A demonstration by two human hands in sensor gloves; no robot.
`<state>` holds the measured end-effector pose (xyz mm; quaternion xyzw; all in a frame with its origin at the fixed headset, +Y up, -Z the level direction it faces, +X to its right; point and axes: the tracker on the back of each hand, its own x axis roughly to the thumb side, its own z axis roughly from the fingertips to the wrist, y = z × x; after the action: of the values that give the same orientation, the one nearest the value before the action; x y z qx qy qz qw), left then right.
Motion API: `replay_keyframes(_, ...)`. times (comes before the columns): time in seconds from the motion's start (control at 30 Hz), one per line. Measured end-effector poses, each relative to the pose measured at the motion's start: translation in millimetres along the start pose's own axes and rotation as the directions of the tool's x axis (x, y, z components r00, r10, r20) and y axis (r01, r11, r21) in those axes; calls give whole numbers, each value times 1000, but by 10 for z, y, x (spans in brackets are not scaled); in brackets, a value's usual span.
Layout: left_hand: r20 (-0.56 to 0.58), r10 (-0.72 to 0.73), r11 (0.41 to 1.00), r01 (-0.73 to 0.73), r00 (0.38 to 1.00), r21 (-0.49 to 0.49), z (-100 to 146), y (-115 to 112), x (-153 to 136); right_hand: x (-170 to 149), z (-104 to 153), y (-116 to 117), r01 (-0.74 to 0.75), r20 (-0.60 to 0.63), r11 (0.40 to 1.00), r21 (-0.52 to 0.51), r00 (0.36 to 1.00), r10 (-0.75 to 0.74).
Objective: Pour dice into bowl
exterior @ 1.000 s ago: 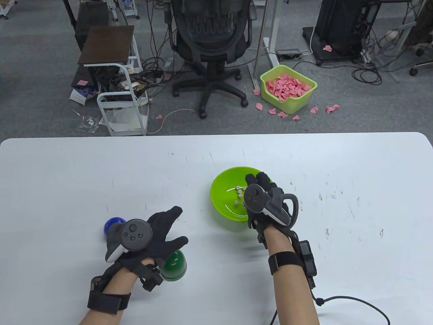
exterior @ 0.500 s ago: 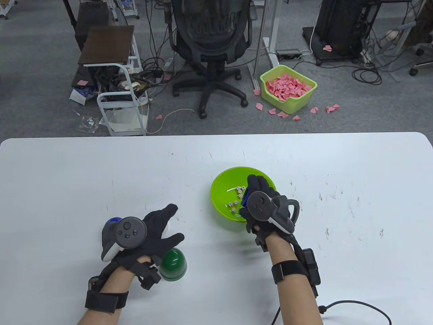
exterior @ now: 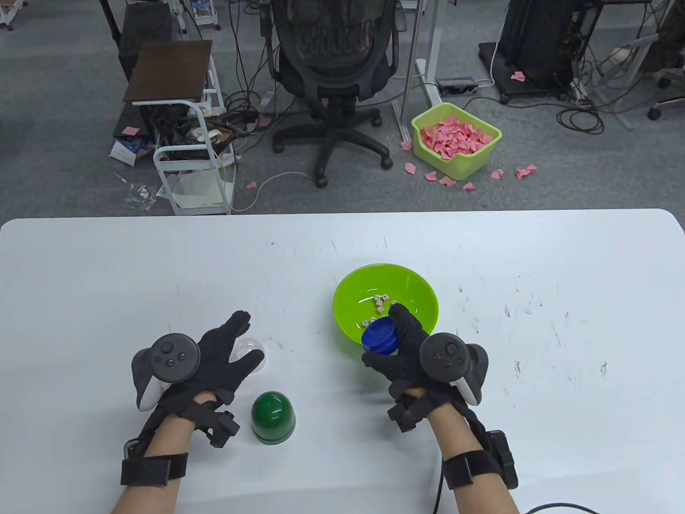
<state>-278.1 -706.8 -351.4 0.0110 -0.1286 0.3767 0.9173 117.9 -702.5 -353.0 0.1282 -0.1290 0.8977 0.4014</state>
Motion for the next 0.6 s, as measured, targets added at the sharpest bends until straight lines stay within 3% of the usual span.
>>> replay_keyframes(0.27, -38, -60, 998, 60, 998, -6, -14, -25, -74, -122, 158, -15, 197, 26, 980, 3, 980, -197)
replay_keyframes(0.6, -84, -295, 955, 294, 952, -34, -55, -103, 93, -54, 207, -173, 226, 81, 974, -24, 971, -223)
